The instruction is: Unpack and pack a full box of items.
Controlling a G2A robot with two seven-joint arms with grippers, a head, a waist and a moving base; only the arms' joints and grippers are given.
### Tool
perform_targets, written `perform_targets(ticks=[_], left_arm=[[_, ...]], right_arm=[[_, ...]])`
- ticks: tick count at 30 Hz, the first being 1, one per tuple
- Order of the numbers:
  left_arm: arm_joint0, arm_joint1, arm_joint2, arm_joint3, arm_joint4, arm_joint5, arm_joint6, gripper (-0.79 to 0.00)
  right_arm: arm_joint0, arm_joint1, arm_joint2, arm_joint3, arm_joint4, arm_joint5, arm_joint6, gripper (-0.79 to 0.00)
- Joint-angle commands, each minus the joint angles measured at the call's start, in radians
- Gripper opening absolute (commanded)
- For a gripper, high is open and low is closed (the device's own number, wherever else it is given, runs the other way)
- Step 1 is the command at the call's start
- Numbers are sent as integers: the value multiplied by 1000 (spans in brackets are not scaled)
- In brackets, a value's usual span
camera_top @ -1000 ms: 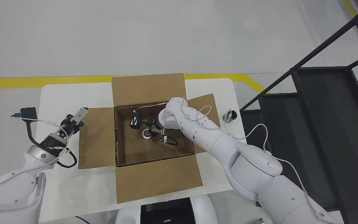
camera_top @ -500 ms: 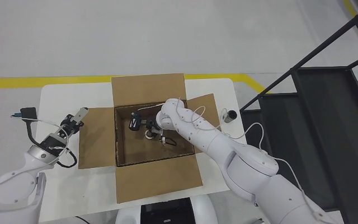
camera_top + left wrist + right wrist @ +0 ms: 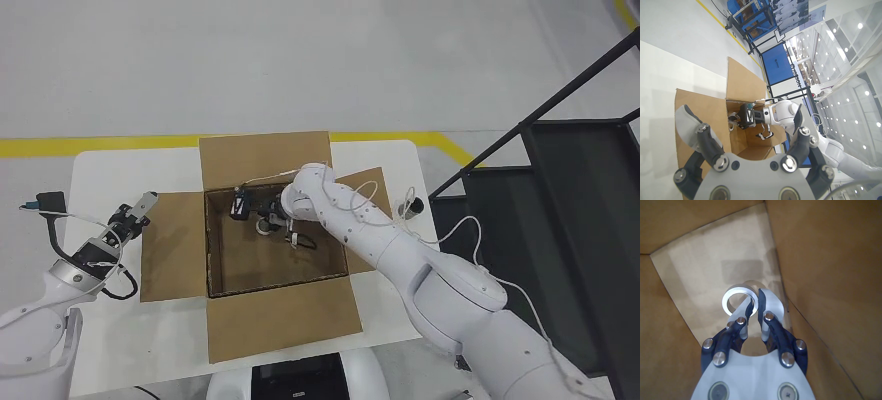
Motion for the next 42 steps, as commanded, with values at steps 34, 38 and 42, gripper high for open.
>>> perform_targets(ticks=[34, 38, 42], left_arm=[[0, 0, 0, 0, 0, 0, 0, 0], [0, 0, 0, 0, 0, 0, 0, 0], [0, 0, 0, 0, 0, 0, 0, 0]], right_arm=[[-705, 341, 811, -1039, 312, -312, 69, -785], [-705, 341, 811, -1039, 312, -312, 69, -785], [-705, 341, 811, -1039, 312, -312, 69, -785]])
